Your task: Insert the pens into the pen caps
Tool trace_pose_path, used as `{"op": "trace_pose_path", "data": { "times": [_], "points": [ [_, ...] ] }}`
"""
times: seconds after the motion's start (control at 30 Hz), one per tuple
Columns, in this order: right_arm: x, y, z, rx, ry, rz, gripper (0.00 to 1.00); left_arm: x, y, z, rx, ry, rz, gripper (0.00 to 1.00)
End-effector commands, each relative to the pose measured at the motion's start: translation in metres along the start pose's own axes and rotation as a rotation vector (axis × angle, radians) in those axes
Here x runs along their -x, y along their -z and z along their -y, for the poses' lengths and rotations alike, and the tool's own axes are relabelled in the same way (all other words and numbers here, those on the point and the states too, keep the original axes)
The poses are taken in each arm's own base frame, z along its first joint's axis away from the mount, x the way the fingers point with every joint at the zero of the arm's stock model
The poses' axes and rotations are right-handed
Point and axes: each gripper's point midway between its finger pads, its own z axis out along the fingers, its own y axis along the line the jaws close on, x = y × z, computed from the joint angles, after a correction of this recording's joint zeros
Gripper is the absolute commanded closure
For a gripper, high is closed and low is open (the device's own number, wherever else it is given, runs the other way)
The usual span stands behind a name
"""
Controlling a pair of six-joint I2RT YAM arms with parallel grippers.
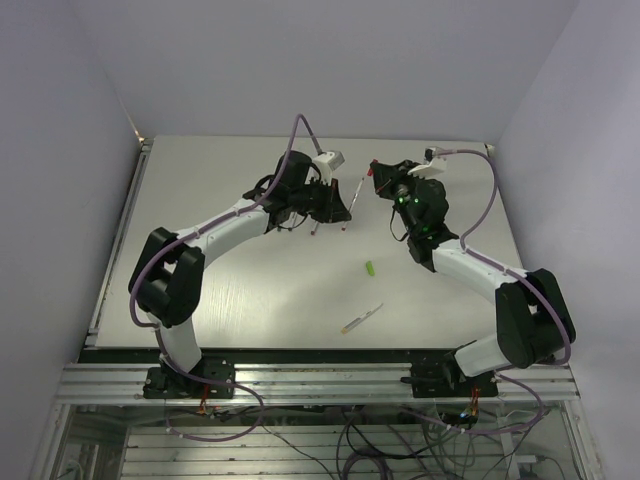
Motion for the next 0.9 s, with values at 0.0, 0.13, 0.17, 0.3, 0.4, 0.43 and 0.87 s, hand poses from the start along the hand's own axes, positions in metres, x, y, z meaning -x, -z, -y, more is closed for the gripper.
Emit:
{"op": "trace_pose_path", "data": {
  "times": [0.0,0.13,0.17,0.3,0.4,0.43,0.87],
  "points": [
    [0.01,-0.007,-0.01,0.042,-0.025,0.031,1.0,0.019,0.01,0.015,-0.057,-0.051,0.058,0.93],
    [0.011,-0.006,-0.012,0.05,-0.022,0.035,1.0,0.018,0.008,0.016,-0.066,-0.05,0.052,0.93],
    [0.012,-0.007,-0.013,0.052,-0.022,0.037,1.0,0.017,0.008,0.016,-0.068,-0.051,0.05,0.93],
    [0.01,-0.008,-0.013,0.052,-0.018,0.029,1.0,0.017,0.007,0.016,-0.076,-0.048,0.05,0.93],
    [0.008,-0.008,-0.013,0.056,-0.021,0.023,1.0,0.018,0.006,0.016,-0.076,-0.048,0.049,0.93],
    [0.007,-0.008,-0.013,0.057,-0.022,0.021,1.0,0.018,0.006,0.016,-0.076,-0.048,0.049,0.93],
    [-0.003,-0.005,-0.016,0.081,-0.02,-0.033,1.0,0.021,0.005,0.012,-0.055,-0.041,0.07,0.93]
  ]
}}
